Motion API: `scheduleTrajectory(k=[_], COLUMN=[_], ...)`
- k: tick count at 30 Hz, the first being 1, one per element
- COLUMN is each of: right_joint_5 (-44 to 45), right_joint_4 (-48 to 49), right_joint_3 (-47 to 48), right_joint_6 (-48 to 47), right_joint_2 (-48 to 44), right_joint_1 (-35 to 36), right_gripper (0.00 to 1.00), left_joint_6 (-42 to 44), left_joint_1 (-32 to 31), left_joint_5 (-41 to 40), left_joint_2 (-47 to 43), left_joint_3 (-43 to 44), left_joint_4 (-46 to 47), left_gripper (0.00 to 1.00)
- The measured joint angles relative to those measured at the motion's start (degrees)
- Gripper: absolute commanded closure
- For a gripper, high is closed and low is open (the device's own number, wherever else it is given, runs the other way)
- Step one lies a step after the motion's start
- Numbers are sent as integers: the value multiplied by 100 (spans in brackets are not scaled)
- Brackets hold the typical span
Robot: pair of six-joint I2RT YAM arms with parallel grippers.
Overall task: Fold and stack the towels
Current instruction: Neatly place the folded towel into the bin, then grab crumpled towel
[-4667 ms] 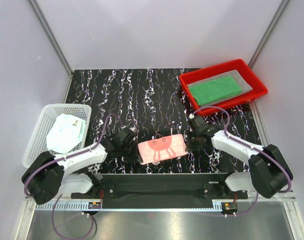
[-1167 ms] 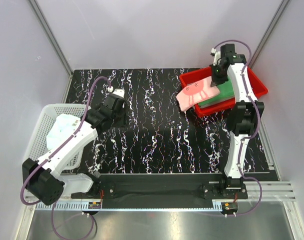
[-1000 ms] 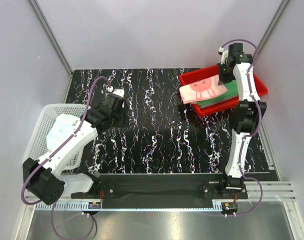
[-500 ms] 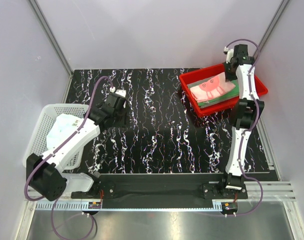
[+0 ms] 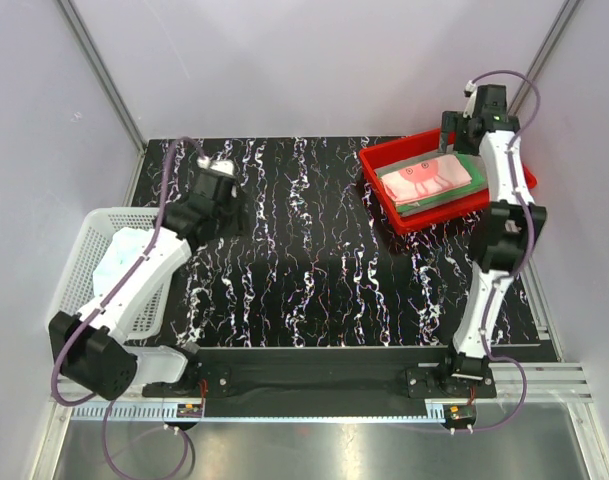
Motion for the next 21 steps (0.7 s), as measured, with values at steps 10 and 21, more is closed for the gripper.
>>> scheduleTrajectory(k=[10, 21], right_joint_5=[-1832, -2778], right_joint_4=[1775, 2103], right_joint_3=[-4387, -4649], right_joint_6=[1504, 1943], right_joint_2=[-4129, -3617], right_joint_1=[1403, 1641], right_gripper=[0, 0], left_joint_6=[-22, 74], left_joint_1=[3674, 5104], left_joint_5=[-461, -256], left_joint_2=[570, 3077], left_joint_3=[590, 203], left_joint_4=[48, -17], left_gripper=[34, 35])
